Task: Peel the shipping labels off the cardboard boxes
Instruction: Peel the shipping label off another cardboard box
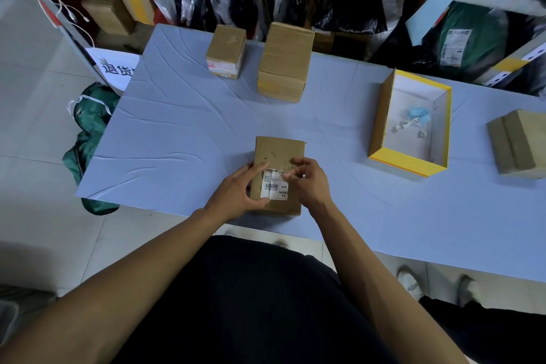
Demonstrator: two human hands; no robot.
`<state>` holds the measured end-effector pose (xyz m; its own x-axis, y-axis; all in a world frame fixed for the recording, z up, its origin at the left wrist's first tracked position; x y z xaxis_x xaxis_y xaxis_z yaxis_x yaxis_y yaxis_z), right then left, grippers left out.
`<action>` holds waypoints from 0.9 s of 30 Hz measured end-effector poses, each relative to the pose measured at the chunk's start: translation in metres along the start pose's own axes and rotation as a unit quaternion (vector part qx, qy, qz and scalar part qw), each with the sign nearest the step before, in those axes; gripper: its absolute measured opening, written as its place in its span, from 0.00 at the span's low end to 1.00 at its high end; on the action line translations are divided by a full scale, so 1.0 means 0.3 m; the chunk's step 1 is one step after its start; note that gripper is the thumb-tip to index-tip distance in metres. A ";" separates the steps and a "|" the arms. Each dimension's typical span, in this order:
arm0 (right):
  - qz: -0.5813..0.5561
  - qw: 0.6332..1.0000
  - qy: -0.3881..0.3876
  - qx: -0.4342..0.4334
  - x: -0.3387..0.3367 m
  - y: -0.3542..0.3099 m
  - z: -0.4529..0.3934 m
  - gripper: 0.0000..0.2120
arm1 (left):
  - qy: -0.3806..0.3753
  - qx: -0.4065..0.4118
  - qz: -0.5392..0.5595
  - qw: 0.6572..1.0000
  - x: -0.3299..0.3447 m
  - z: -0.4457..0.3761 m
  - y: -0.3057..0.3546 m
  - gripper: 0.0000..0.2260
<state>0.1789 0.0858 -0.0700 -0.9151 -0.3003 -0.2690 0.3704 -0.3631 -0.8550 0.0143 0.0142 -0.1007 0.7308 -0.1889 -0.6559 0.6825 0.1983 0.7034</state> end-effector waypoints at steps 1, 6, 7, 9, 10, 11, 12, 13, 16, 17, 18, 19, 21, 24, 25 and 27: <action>0.003 1.000 -0.002 0.002 0.000 -0.002 0.000 0.12 | 0.000 0.001 0.000 1.000 0.000 0.000 -0.001 0.37; 0.005 1.000 -0.006 -0.001 -0.003 -0.009 0.003 0.11 | 0.000 -0.001 0.006 1.000 -0.001 0.001 -0.002 0.38; 0.001 1.000 -0.005 -0.002 -0.003 -0.008 0.003 0.12 | 0.000 -0.002 0.005 1.000 0.000 0.001 -0.001 0.37; -0.003 1.000 -0.005 -0.004 -0.004 -0.010 0.006 0.12 | 0.000 -0.004 0.004 1.000 0.000 0.003 -0.001 0.37; -0.002 1.000 -0.005 -0.004 -0.005 -0.011 0.007 0.12 | 0.001 -0.004 0.007 1.000 0.000 0.003 0.000 0.37; 0.000 1.000 -0.005 -0.004 -0.006 -0.012 0.007 0.12 | 0.002 -0.004 0.010 1.000 0.000 0.004 0.000 0.37; 0.001 1.000 -0.005 -0.004 -0.006 -0.013 0.007 0.12 | 0.002 -0.003 0.012 1.000 -0.001 0.004 0.001 0.37; 0.000 1.000 -0.005 -0.003 -0.007 -0.015 0.007 0.12 | 0.002 -0.003 0.012 1.000 -0.001 0.005 0.002 0.37; -0.008 1.000 -0.007 -0.001 -0.007 -0.018 0.012 0.12 | 0.001 -0.004 0.006 1.000 -0.002 0.006 0.004 0.37; -0.008 1.000 -0.008 0.000 -0.007 -0.018 0.013 0.12 | 0.001 -0.003 0.003 1.000 -0.002 0.007 0.005 0.37; -0.005 1.000 -0.009 0.001 -0.008 -0.018 0.013 0.12 | 0.002 -0.003 0.000 1.000 -0.002 0.006 0.006 0.37; 0.003 1.000 -0.009 0.003 -0.008 -0.015 0.011 0.11 | 0.003 -0.002 -0.003 1.000 -0.002 0.006 0.007 0.37; 0.007 1.000 -0.010 0.011 -0.009 -0.005 0.004 0.05 | 0.004 -0.001 -0.007 1.000 -0.002 0.005 0.007 0.37; 0.007 1.000 -0.012 0.020 -0.009 0.001 0.000 0.11 | 0.003 -0.002 -0.007 1.000 -0.001 0.005 0.004 0.37; 0.011 1.000 -0.012 0.022 -0.010 0.001 -0.001 0.12 | 0.003 -0.003 -0.006 1.000 -0.001 0.004 0.003 0.37; 0.021 0.999 -0.013 0.023 -0.012 0.004 -0.003 0.14 | 0.003 -0.004 -0.005 1.000 -0.001 0.004 0.003 0.37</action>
<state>0.1824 0.0871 -0.0705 -0.8942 -0.3385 -0.2928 0.4166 -0.3903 -0.8211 0.0148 0.0131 -0.0996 0.7242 -0.1849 -0.6644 0.6896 0.2050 0.6946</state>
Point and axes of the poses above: each hand's wrist, its own z-axis away from the middle knuckle, its own x-axis out of the palm, y = z × x, the point moved 6 cm from there along -z, towards the middle knuckle, and after that the axes turned 5 degrees about -z, right-handed, at the moved point
